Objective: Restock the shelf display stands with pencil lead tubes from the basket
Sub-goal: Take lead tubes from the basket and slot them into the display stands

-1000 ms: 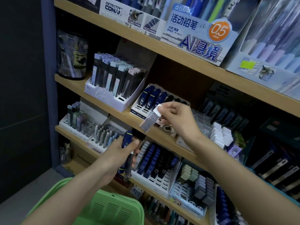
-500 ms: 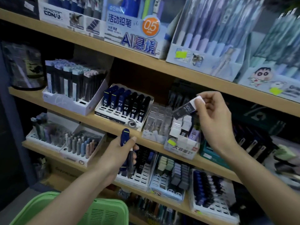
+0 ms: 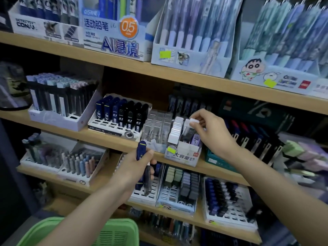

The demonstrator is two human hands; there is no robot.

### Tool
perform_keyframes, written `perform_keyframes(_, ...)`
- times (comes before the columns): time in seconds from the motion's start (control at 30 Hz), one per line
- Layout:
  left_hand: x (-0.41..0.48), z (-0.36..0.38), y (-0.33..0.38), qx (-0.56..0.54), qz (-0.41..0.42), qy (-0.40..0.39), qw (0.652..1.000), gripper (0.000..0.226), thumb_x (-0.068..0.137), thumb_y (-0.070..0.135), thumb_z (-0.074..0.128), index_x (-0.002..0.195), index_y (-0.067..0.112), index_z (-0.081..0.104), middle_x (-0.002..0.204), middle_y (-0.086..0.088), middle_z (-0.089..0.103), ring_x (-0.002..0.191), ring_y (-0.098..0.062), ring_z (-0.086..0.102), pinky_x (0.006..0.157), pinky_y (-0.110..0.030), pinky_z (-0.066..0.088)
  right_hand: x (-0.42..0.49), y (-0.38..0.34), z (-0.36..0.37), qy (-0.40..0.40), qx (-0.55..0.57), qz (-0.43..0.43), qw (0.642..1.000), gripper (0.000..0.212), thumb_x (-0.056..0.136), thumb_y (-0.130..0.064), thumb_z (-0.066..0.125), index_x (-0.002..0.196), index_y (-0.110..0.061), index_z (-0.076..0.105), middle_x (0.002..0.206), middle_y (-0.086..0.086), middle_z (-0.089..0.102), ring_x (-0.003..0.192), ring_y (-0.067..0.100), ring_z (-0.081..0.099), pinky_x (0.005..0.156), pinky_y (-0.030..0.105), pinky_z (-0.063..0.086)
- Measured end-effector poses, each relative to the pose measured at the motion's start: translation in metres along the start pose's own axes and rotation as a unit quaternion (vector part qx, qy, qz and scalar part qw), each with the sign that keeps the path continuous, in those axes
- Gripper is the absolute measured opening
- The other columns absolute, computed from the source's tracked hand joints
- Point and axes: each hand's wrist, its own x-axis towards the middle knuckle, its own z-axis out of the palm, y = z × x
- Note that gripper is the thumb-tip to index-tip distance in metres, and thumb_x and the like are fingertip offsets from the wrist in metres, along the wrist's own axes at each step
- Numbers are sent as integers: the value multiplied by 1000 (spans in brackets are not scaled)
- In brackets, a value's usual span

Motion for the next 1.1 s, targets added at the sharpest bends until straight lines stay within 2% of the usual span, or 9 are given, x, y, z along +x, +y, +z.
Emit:
perform_keyframes(0.13,0,5,0,-7,4,-9,1000,10,98,23,47,96,16,54,76,-2,55,57,-14,49,49,-23,46,7,6,6,-39,-17,11,999,10,92,-20,59,101,-22,55,90,-5,59,91,11,52,80,25,42)
perform_keyframes(0.27,1,7,-1,-5,2,-8,1000,11,98,22,47,95,14,54,76,-3,54,56,-14,48,46,-20,46,10,10,12,-56,-36,23,998,7,89,-21,63,94,-22,58,92,-5,60,97,9,46,82,24,39)
perform_keyframes(0.6,1,3,-5,-16,-7,-1,1000,13,98,23,47,93,13,53,73,-3,53,51,-12,49,45,-19,45,8,5,22,2,-207,-27,978,24,91,-32,60,113,-21,57,108,-3,56,109,17,46,92,30,31)
perform_keyframes(0.7,1,1,-5,-29,-6,6,1000,17,98,24,47,91,10,53,72,-4,52,48,-11,51,45,-18,47,0,-8,23,56,-156,-37,985,24,95,-26,54,116,-16,55,106,-2,52,103,14,46,91,27,33)
perform_keyframes(0.8,1,0,-4,-65,-5,22,998,19,97,24,47,89,8,53,72,-5,52,48,-12,52,46,-19,49,-18,-36,21,105,-25,-41,993,14,97,-19,49,110,-16,51,94,-11,43,80,2,42,75,19,41)
perform_keyframes(0.87,2,-1,-4,-69,-3,40,997,21,97,26,48,89,7,54,70,-5,54,45,-10,54,47,-21,50,-34,-54,23,28,35,-23,999,8,98,-27,46,103,-23,49,85,-16,46,73,-1,48,65,17,45)
perform_keyframes(0.97,2,-1,-6,-66,-1,64,996,23,97,31,48,97,11,58,71,-5,62,52,-10,61,55,-27,52,-53,-70,38,-154,85,14,984,20,95,-42,48,104,-25,52,82,-16,54,75,-4,54,69,17,49)
perform_keyframes(1.03,3,0,-7,-78,1,66,995,24,98,33,47,102,13,59,77,-8,64,61,-15,63,57,-29,52,-59,-72,50,-214,128,37,968,30,90,-41,59,110,-20,51,82,-16,54,72,-3,53,65,12,46)
perform_keyframes(1.1,2,1,-7,-82,-5,73,994,26,97,35,48,101,12,58,67,-6,60,57,-15,59,50,-28,49,-60,-72,58,-231,160,56,958,36,85,-31,69,110,-15,50,82,-14,53,70,0,54,63,11,45)
